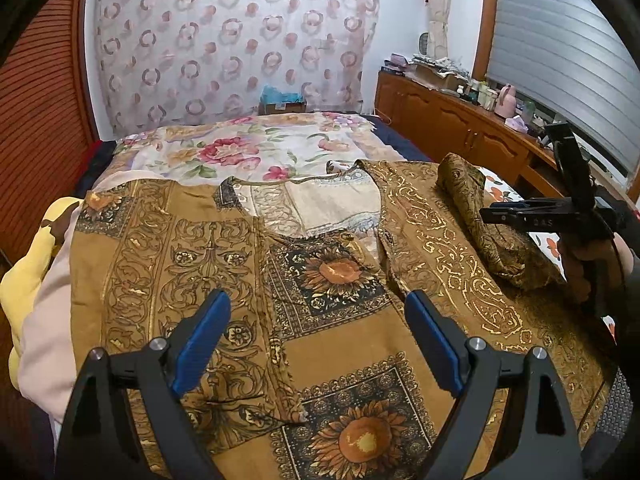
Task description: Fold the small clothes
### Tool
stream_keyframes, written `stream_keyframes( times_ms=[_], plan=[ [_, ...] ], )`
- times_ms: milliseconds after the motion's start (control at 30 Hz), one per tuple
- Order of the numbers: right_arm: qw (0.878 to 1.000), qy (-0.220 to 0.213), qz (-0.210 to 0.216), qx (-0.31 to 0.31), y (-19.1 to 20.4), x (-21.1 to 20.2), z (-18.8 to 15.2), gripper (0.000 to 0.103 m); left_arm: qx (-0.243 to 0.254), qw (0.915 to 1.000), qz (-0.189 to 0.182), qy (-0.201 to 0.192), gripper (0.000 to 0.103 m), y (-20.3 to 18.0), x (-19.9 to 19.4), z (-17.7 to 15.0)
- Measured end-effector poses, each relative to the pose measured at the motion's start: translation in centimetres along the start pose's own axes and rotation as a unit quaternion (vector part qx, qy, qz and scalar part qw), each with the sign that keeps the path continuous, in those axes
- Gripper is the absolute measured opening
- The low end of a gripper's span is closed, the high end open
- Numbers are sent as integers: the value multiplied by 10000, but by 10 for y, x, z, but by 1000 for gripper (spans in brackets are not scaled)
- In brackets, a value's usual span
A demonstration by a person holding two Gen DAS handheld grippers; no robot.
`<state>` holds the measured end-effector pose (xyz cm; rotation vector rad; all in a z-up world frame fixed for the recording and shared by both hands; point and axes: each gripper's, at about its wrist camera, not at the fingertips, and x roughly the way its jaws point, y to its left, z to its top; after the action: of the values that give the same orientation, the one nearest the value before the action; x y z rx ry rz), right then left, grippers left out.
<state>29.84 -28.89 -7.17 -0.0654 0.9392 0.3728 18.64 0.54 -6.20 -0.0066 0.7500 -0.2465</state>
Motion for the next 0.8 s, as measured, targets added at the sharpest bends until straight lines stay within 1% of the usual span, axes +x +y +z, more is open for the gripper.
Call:
stream_keyframes(
  times_ms=[167, 300, 333, 367, 433, 467, 500, 533, 567, 633, 800],
  plan=[
    [10000, 72, 6, 10, 1, 9, 4, 47, -18, 10000, 14, 52, 90, 3, 4, -1],
    [9999, 73, 1, -122, 8, 13, 6, 45, -56, 9999, 8, 104, 90, 5, 8, -3],
    [9998, 77, 59, -155, 11, 14, 7, 39, -60, 9999, 8, 115, 90, 6, 9, -4],
    [9998, 80, 81, -188, 13, 15, 8, 38, -64, 9999, 10, 126, 90, 6, 9, -4],
    [9995, 78, 119, -281, 17, 16, 9, 28, -73, 9999, 12, 137, 90, 7, 11, -4],
    [9993, 66, 133, -338, 20, 16, 9, 26, -80, 9999, 13, 141, 90, 8, 11, -4],
    [9991, 57, 152, -380, 22, 17, 10, 20, -85, 9999, 14, 144, 90, 8, 11, -5],
    [9989, 53, 229, -415, 24, 17, 11, 13, -96, 9998, 19, 153, 90, 8, 12, -5],
    [9984, 43, 349, -437, 27, 17, 12, 11, -100, 9998, 23, 156, 90, 9, 12, -6],
    [9976, -12, 440, -532, 35, 16, 13, 8, -107, 9998, 31, 156, 90, 9, 12, -6],
    [9950, -53, 762, -637, 52, 11, 17, 8, -131, 9998, 34, 145, 90, 11, 12, -6]
  ],
)
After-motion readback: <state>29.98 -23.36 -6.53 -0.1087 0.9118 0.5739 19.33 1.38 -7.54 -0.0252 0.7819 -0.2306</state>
